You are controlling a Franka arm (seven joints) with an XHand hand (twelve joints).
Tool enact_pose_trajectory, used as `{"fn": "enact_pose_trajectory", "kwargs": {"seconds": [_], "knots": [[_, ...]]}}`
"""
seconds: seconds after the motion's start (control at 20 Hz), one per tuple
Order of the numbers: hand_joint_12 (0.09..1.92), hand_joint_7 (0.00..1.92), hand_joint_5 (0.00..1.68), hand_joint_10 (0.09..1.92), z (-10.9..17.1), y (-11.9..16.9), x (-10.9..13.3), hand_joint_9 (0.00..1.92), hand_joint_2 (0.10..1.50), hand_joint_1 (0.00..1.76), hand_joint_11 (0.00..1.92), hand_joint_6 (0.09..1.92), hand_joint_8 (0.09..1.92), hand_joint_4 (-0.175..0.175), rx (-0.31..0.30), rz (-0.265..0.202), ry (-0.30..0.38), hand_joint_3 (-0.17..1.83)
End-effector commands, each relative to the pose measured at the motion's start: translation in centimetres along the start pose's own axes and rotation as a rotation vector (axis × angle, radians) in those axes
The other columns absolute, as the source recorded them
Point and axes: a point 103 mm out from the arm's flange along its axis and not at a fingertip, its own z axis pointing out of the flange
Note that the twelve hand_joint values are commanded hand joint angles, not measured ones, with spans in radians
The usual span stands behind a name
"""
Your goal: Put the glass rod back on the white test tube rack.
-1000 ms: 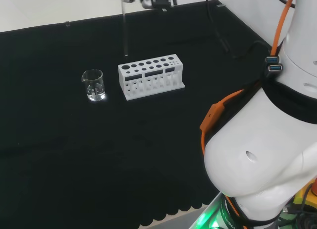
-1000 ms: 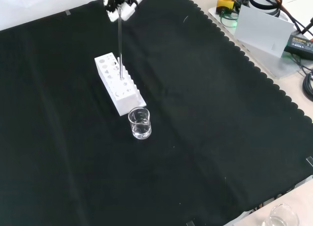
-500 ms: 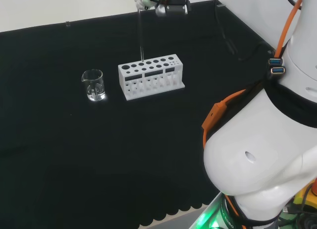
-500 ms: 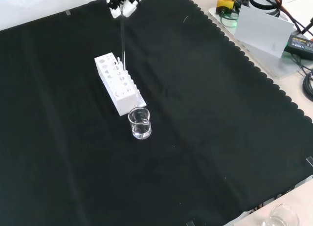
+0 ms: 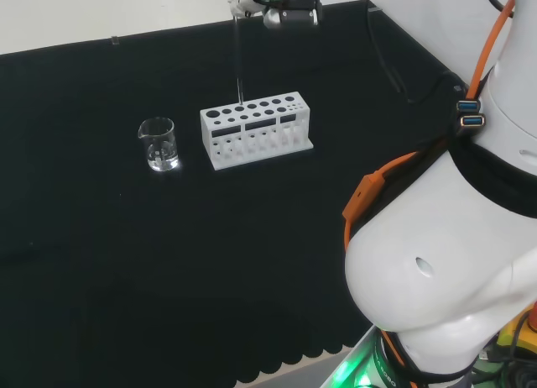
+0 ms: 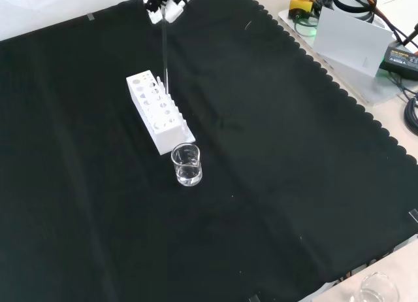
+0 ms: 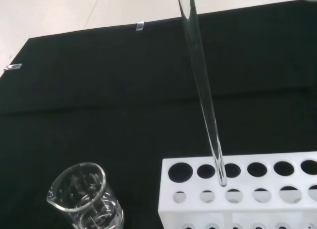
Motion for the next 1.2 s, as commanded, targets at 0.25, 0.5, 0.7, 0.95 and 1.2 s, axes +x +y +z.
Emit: {"fn": "enact_pose_trajectory", "kwargs": {"seconds": [0.25, 0.5, 0.7, 0.95, 1.2], "knots": [[0.72, 1.32, 1.12, 0.64, -0.4, 0.0, 1.1, 1.66, 1.1, 1.29, 1.67, 0.74, 0.62, -0.082, -0.008, -0.016, 0.002, -0.17], [0.72, 1.32, 1.12, 0.64, 0.6, 0.4, 1.9, 1.66, 1.1, 1.29, 1.67, 0.74, 0.62, -0.082, 0.007, -0.027, -0.004, -0.17], [0.72, 1.32, 1.12, 0.64, 1.5, 0.9, 2.4, 1.66, 1.1, 1.29, 1.67, 0.74, 0.62, -0.082, 0.018, -0.036, 0.002, -0.17], [0.72, 1.32, 1.12, 0.64, 2.3, 1.4, 2.7, 1.66, 1.1, 1.29, 1.67, 0.74, 0.62, -0.082, 0.028, -0.047, 0.006, -0.17], [0.72, 1.32, 1.12, 0.64, 2.8, 1.4, 2.4, 1.66, 1.1, 1.29, 1.67, 0.74, 0.62, -0.082, 0.035, -0.044, 0.01, -0.17]]}}
